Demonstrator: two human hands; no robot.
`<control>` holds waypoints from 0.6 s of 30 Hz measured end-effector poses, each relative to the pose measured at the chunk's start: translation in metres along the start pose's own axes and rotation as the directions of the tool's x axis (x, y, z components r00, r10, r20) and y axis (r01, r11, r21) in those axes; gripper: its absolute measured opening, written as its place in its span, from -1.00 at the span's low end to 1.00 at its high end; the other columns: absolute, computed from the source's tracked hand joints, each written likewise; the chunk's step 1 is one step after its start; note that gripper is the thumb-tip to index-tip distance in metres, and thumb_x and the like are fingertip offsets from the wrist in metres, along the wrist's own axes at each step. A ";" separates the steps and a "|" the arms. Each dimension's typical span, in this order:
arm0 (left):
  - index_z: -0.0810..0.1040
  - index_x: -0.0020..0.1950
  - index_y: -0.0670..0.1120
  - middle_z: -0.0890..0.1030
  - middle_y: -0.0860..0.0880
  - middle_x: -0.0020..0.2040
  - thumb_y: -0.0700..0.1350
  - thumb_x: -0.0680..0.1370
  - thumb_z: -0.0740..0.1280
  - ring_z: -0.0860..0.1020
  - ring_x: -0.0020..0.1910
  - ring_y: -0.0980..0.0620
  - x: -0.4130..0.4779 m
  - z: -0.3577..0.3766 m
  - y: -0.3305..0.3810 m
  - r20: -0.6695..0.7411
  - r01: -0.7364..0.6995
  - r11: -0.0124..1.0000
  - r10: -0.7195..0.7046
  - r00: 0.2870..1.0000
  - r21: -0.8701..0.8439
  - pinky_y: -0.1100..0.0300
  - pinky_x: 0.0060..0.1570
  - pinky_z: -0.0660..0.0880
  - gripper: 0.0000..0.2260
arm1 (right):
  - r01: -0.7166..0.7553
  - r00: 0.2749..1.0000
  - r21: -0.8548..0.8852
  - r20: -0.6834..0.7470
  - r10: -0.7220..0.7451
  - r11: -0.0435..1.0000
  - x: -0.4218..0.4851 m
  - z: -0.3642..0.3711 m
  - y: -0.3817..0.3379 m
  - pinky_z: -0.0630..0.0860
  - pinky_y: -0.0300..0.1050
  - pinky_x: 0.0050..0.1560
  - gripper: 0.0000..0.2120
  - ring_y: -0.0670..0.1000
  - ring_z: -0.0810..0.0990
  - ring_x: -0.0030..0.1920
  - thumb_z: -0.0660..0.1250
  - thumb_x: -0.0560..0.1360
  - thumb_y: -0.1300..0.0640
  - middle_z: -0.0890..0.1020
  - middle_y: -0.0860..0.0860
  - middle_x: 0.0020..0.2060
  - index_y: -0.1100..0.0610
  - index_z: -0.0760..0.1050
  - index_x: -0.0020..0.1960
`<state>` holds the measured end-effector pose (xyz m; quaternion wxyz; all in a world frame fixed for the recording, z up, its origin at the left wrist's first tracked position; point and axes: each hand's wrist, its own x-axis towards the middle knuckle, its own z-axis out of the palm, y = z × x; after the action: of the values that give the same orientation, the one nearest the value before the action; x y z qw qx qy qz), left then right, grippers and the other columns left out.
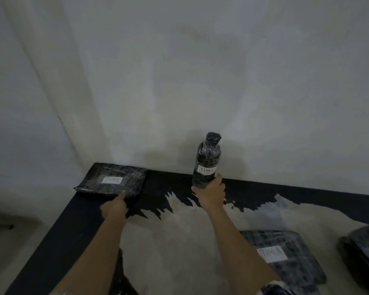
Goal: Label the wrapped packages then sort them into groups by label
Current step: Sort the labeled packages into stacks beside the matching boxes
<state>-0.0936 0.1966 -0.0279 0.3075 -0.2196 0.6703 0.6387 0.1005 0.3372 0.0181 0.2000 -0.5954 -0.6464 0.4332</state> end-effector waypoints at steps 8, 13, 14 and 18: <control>0.34 0.36 -0.30 0.44 -0.28 0.34 -0.18 0.49 0.39 0.48 0.28 -0.22 0.022 0.007 0.004 0.039 -0.064 0.996 0.062 0.997 0.059 -0.01 0.23 0.45 -0.50 | 0.025 0.998 0.099 -0.066 -0.018 0.995 0.019 0.005 0.008 0.28 0.18 0.40 -0.14 0.28 0.25 0.41 0.47 0.40 0.03 0.25 0.22 0.43 0.19 0.05 0.51; 0.36 0.36 -0.30 0.44 -0.28 0.34 -0.25 0.53 0.30 0.45 0.32 -0.22 0.019 0.011 0.009 0.072 -0.092 0.993 0.087 0.994 0.068 -0.02 0.30 0.42 -0.59 | 0.099 0.995 0.227 -0.055 -0.089 0.969 0.027 -0.003 0.008 0.40 -0.06 0.26 -0.55 0.15 0.48 0.26 0.41 0.45 0.23 0.52 0.18 0.24 0.25 0.38 0.28; 0.33 0.39 -0.28 0.44 -0.27 0.34 -0.26 0.51 0.33 0.45 0.30 -0.21 0.016 0.011 0.010 0.080 -0.085 0.996 0.083 0.993 0.018 0.01 0.29 0.43 -0.55 | 0.097 0.995 0.245 -0.039 -0.090 0.965 0.027 -0.004 0.009 0.40 -0.11 0.21 -0.56 0.14 0.49 0.25 0.41 0.45 0.25 0.53 0.17 0.23 0.25 0.38 0.28; 0.26 0.43 -0.23 0.41 -0.28 0.36 -0.28 0.52 0.33 0.43 0.31 -0.22 0.010 0.014 0.012 0.144 0.011 0.994 0.006 0.990 -0.113 -0.03 0.32 0.41 -0.50 | 0.119 0.993 0.278 -0.043 -0.111 0.953 0.021 -0.007 0.016 0.36 -0.20 0.11 -0.58 0.13 0.49 0.23 0.40 0.45 0.27 0.53 0.17 0.20 0.26 0.37 0.27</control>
<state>-0.1070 0.2124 -0.0260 0.3430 -0.1907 0.6087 0.6895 0.1107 0.3584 0.0039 0.3158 -0.5284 -0.6093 0.4998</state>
